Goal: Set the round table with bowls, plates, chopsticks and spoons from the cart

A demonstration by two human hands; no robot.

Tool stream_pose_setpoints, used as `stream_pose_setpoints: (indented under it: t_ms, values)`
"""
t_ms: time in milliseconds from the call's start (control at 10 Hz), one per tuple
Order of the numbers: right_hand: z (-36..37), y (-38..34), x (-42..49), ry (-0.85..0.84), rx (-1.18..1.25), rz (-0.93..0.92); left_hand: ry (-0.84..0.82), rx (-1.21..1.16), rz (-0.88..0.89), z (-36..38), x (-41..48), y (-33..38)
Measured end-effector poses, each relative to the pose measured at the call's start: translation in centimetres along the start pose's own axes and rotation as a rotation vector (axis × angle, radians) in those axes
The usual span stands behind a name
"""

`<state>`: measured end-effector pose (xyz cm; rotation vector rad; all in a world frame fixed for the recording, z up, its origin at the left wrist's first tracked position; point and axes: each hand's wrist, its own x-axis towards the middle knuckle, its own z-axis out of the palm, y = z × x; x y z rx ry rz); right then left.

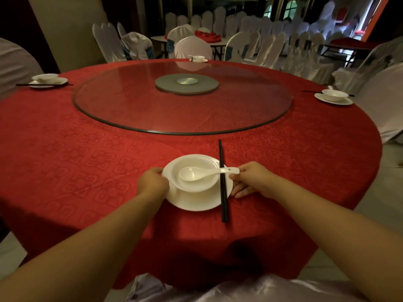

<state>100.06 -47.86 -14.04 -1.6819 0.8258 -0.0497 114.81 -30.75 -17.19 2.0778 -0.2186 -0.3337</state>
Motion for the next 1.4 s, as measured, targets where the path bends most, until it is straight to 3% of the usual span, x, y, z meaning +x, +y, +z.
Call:
stream_pose_setpoints:
  t_ms: [900, 1400]
  values:
    - [-1.6, 0.4, -0.7, 0.06, -0.055, 0.049, -0.016, 0.074, -0.023, 1.0, 0.2, 0.9]
    - [-3.1, 0.9, -2.4, 0.016, 0.036, 0.202, -0.143, 0.241, -0.053, -1.4, 0.7, 2.8]
